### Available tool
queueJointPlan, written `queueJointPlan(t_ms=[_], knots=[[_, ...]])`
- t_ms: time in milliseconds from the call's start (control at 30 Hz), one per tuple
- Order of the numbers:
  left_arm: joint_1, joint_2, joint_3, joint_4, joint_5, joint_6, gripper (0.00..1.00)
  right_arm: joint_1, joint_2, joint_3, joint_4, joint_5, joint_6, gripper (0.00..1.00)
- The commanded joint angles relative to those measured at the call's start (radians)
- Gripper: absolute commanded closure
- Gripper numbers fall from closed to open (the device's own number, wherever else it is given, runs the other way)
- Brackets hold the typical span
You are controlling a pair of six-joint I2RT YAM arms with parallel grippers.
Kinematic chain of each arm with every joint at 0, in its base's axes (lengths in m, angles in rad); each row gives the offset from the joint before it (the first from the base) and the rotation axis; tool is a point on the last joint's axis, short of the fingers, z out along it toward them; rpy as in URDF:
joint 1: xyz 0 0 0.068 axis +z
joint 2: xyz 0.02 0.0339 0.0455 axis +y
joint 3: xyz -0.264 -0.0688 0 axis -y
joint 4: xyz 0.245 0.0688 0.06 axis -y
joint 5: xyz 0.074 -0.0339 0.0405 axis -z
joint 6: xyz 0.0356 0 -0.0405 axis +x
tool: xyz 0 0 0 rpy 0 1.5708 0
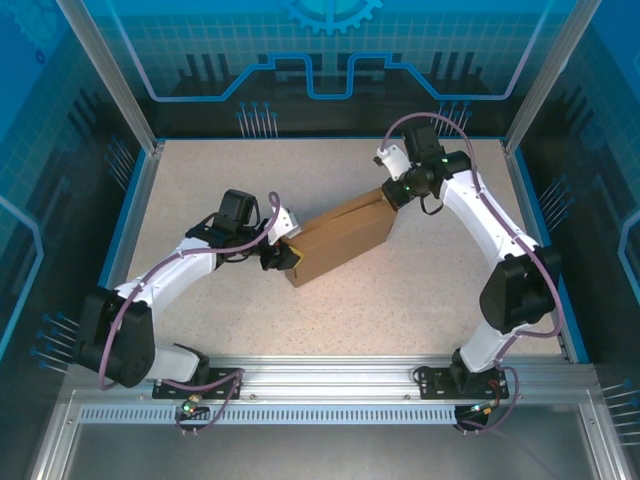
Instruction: Fold the paper box
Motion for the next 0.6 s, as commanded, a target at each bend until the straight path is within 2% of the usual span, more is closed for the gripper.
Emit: queueJointPlan(t_ms=[0, 567], knots=[[0.007, -0.020, -0.007, 0.049, -0.028, -0.029, 0.63, 0.013, -0.047, -0.044, 0.014, 0.028, 0.031, 0.95], [0.008, -0.025, -0.018, 0.051, -0.037, -0.040, 0.63, 0.008, -0.135, -0.247, 0.184, 0.068, 0.042, 0.96]])
